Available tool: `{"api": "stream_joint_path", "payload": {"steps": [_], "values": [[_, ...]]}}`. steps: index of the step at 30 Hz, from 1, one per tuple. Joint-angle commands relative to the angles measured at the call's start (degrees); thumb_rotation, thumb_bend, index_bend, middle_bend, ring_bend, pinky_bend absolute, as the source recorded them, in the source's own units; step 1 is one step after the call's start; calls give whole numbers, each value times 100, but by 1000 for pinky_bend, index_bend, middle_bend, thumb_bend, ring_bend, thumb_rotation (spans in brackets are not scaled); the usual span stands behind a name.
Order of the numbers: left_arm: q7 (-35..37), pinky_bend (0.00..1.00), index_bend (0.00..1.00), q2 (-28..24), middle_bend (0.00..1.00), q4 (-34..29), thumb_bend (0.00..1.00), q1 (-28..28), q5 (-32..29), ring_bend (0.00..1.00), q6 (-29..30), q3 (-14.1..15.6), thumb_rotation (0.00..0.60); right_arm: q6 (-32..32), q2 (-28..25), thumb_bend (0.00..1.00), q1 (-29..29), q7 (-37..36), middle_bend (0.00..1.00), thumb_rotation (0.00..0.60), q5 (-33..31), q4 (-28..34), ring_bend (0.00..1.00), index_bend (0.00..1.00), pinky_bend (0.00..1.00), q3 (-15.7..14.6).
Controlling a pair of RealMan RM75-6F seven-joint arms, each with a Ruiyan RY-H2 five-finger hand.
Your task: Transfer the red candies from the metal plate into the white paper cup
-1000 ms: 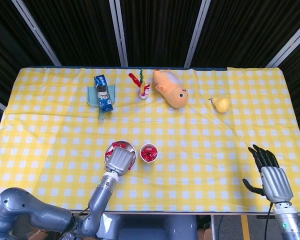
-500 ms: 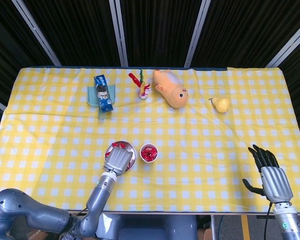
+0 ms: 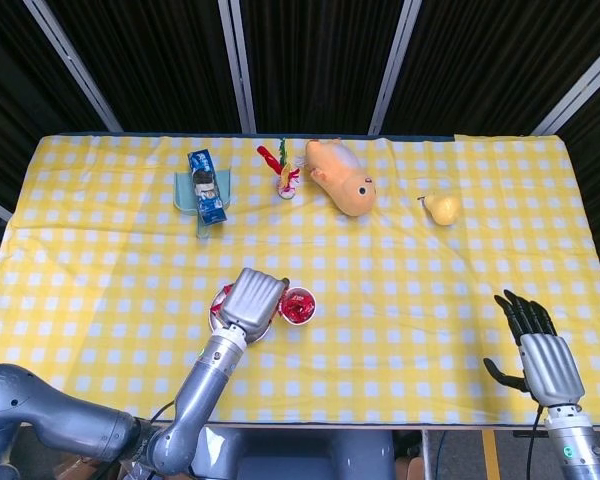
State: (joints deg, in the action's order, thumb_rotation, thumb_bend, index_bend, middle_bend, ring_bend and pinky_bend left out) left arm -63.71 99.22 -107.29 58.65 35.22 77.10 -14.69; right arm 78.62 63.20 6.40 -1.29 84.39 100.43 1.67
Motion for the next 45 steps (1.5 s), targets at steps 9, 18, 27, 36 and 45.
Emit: {"api": "stream_joint_path", "payload": {"steps": [9,18,27,36,45], "values": [[-534,1000,502,784,900,781,461,606,-676,879,6,-384,600,-47,-21,341,21,-76,0,600,-22,-3,0,0,1,11],[-806,999,407,859,890,830,334,763,-1125,873,134,-504,600,-55,-31,341,26,-100,0,600,-19,-2,0,0,1,10],[-330,999,331,697,887,513,304,648,-583,872,246,-453,600,-21,-11,342,14,-47,0,600,3,0,0,0,1,3],[47,999,336,232,890,-37,303,227,-149,871,555,-110,600,-3,-15,341,1,-52,0,600,5,-2,0,0,1,0],[218,999,357,-295,899,92,304,-272,-374,878,525,384,600,-25,-7,342,8,-4,0,600,-19,16,0,0,1,0]]}}
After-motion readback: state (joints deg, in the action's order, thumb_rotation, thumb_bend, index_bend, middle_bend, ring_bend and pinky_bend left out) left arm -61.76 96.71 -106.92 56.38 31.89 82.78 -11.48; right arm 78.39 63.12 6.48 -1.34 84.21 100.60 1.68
